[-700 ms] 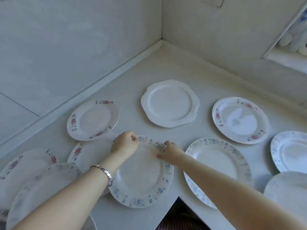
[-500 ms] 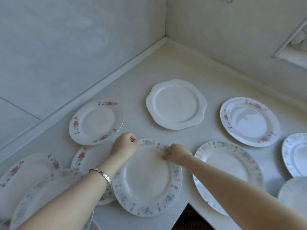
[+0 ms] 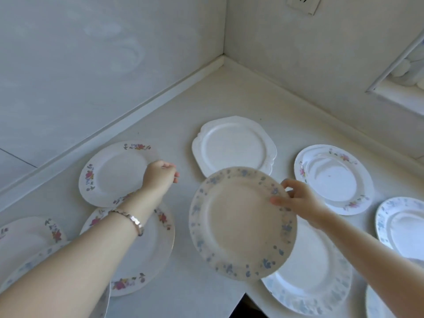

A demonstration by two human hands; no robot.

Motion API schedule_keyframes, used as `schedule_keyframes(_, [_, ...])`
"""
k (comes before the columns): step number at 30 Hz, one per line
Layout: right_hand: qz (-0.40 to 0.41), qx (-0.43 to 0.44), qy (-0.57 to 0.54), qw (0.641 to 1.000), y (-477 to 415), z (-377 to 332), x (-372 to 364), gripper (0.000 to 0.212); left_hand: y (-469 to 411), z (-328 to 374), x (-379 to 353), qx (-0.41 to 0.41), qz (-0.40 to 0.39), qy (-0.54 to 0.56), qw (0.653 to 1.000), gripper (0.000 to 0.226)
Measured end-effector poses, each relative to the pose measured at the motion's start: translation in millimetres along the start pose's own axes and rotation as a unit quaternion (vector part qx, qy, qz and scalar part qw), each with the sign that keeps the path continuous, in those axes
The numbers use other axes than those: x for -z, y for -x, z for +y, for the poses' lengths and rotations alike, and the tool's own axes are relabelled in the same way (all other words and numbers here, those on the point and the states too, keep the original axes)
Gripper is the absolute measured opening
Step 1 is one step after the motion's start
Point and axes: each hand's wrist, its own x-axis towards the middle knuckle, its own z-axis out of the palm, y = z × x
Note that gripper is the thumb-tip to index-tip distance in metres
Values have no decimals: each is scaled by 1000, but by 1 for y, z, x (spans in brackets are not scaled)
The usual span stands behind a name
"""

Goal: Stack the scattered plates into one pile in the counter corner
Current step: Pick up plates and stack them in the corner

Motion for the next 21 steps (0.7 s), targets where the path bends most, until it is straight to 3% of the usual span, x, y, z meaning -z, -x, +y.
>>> schedule_keyframes(4, [112, 10, -106, 988, 11, 5, 50, 20, -11, -2, -51, 67, -41, -14, 997, 4])
schedule_keyframes(5, [130, 11, -135, 982, 14, 5, 58, 25, -11, -1, -64, 90, -51, -7, 995, 11])
schedule_keyframes(8, [183, -1, -186, 966, 17, 6, 71, 71, -16, 3, -97, 163, -69, 99, 979, 26])
schedule_keyframes(10, [208, -2, -223, 952, 15, 12, 73, 83, -25, -1, -109, 173, -45, 126, 976, 41])
schedule_keyframes(18, [226, -27, -285, 931, 13, 28, 55, 84, -16, -13, -102, 175, -32, 128, 976, 40])
schedule_keyframes(21, [208, -37, -282, 936, 13, 32, 37, 66, -7, -34, -88, 183, -23, 113, 976, 41])
